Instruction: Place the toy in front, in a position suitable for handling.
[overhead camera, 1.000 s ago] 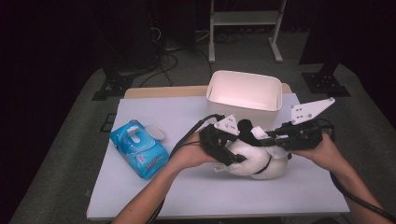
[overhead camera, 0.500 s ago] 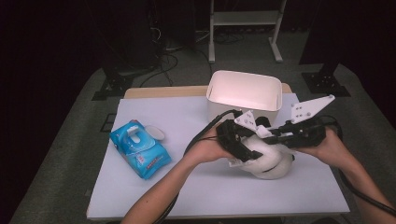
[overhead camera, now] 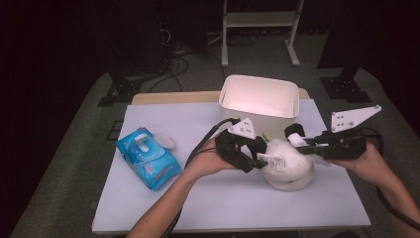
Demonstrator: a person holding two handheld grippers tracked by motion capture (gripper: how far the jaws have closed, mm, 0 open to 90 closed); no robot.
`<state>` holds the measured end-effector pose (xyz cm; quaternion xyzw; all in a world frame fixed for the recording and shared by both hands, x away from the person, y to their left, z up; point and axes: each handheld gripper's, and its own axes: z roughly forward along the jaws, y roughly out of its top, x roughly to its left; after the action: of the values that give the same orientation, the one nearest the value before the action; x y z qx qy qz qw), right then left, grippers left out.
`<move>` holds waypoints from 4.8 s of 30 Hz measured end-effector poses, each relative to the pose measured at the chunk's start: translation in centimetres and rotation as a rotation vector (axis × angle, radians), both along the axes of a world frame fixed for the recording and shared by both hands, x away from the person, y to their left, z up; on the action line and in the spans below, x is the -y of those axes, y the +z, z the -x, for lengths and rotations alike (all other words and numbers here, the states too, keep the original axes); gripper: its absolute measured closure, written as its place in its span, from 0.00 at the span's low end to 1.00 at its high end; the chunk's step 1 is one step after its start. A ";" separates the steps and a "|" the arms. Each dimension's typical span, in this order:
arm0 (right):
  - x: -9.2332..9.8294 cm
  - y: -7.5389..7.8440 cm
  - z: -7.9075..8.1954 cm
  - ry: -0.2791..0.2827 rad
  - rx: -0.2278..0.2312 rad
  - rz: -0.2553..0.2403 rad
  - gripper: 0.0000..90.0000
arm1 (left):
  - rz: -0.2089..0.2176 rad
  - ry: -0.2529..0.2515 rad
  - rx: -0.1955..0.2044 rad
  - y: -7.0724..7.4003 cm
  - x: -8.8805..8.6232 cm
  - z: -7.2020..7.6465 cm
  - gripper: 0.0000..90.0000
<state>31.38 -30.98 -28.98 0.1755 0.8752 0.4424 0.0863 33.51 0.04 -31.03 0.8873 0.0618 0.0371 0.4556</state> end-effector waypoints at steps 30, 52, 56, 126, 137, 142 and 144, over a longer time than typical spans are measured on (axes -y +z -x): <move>0.9 -0.4 0.1 0.004 -0.007 -0.134 0.85 | -0.007 -0.006 -0.028 -1.4 0.2 -0.6 0.33; -2.5 -1.2 -0.4 0.069 -0.029 -0.095 0.85 | -0.026 0.001 -0.032 -1.9 -3.0 0.1 0.19; -2.4 -1.4 -0.4 0.073 -0.033 -0.107 0.85 | -0.025 -0.001 -0.034 -2.4 -2.4 0.1 0.15; -0.7 0.2 -0.9 -0.017 -0.004 -0.028 0.84 | 0.004 -0.086 -0.027 -2.5 -2.0 0.1 0.41; -4.3 1.7 -0.6 0.084 0.043 0.016 0.84 | -0.011 -0.080 -0.025 -2.2 -1.5 0.3 0.41; -3.3 1.5 -1.0 0.055 0.039 -0.011 0.84 | -0.004 -0.081 -0.025 -2.4 -1.8 0.3 0.41; -2.3 1.2 -1.1 0.029 0.027 -0.031 0.84 | 0.002 -0.078 -0.029 -2.5 -1.9 0.3 0.41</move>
<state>32.51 -28.67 -27.78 0.1580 0.8695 0.4596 0.0889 33.23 1.94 -33.50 0.8891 0.0337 0.0062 0.4565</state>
